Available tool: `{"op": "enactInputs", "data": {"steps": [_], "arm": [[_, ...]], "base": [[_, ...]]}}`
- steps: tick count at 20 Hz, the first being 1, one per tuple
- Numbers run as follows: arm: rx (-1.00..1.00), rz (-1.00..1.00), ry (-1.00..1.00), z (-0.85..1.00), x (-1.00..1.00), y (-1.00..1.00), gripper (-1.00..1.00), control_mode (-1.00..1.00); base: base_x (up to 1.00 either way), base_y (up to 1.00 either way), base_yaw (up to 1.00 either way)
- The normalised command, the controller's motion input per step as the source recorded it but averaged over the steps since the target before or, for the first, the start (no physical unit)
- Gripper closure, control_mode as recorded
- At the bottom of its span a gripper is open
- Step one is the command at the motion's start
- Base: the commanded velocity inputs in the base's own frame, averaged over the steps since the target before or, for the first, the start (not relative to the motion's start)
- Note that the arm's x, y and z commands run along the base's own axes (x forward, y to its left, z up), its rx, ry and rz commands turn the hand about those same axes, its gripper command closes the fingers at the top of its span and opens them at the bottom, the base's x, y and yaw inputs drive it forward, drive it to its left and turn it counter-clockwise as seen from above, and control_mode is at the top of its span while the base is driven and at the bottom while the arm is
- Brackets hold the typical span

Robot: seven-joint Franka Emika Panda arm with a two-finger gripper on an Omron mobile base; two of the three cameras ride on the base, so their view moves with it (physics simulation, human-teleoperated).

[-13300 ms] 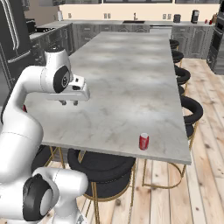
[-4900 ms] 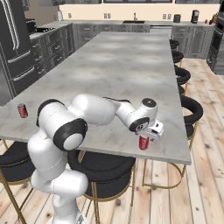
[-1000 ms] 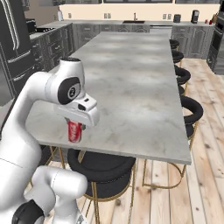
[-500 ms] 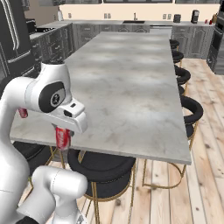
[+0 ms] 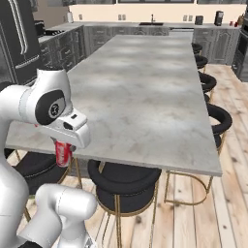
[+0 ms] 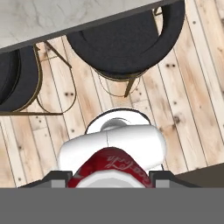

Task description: Four empty soda cans are scattered around the kitchen. Gather all the cans and cluster them next to the stove for recycling.

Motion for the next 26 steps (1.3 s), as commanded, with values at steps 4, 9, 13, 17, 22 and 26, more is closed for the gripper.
{"op": "enactInputs", "data": {"steps": [4, 9, 13, 17, 22, 26], "arm": [[0.00, 0.00, 0.00, 0.00, 0.00, 0.00, 1.00, 1.00], [0.00, 0.00, 0.00, 0.00, 0.00, 0.00, 1.00, 1.00], [0.00, 0.00, 0.00, 0.00, 0.00, 0.00, 1.00, 1.00], [0.00, 0.00, 0.00, 0.00, 0.00, 0.00, 1.00, 1.00], [0.00, 0.00, 0.00, 0.00, 0.00, 0.00, 1.00, 1.00], [0.00, 0.00, 0.00, 0.00, 0.00, 0.00, 1.00, 1.00]], "base": [[-0.28, 0.61, 0.01], [-0.19, 0.86, 0.00], [-0.19, 0.89, 0.00], [-0.28, 0.85, 0.00], [-0.07, 0.99, 0.00], [0.00, 1.00, 0.00]]}}
